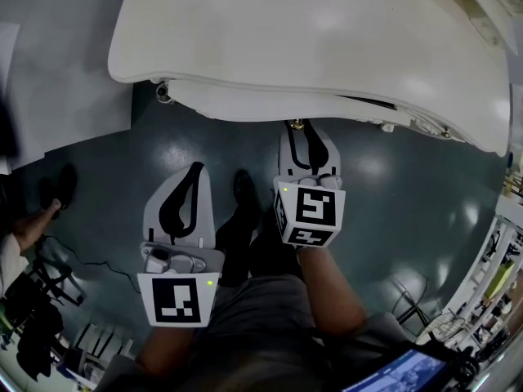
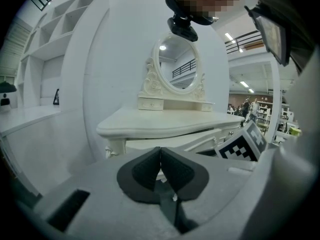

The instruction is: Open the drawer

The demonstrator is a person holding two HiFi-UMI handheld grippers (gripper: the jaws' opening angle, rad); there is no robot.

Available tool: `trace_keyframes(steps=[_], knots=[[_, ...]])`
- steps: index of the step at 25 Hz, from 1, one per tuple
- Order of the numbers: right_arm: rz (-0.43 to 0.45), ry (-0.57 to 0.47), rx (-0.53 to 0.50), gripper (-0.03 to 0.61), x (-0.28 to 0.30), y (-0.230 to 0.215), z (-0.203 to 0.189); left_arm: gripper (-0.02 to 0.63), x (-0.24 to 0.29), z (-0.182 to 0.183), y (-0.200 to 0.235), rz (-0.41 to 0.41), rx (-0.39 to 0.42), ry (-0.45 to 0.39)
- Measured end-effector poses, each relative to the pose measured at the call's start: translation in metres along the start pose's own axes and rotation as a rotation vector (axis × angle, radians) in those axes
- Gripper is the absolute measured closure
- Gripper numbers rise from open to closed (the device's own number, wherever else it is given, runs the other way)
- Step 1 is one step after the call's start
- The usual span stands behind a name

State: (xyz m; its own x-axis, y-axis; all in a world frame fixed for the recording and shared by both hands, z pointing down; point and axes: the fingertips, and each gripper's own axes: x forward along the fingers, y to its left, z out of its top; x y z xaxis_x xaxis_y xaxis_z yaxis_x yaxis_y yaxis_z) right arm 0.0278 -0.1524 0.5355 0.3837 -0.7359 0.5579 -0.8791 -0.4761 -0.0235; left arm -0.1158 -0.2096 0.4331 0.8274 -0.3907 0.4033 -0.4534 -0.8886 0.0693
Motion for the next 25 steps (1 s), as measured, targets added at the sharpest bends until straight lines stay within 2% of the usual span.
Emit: trace_keyframes(steps=[9, 25], knots=[[0.015, -0.012, 0.023, 0.449, -0.013, 0.009, -0.007, 0.598, -0.003, -0.001, -0.019, -0.036, 0.023, -0.007], [0.030, 0.008, 0.023, 0.450, -0.047, 0.021, -0.030, 0.598, -0.035, -0.004, -0.041, -0.045, 0.014, -0.027]])
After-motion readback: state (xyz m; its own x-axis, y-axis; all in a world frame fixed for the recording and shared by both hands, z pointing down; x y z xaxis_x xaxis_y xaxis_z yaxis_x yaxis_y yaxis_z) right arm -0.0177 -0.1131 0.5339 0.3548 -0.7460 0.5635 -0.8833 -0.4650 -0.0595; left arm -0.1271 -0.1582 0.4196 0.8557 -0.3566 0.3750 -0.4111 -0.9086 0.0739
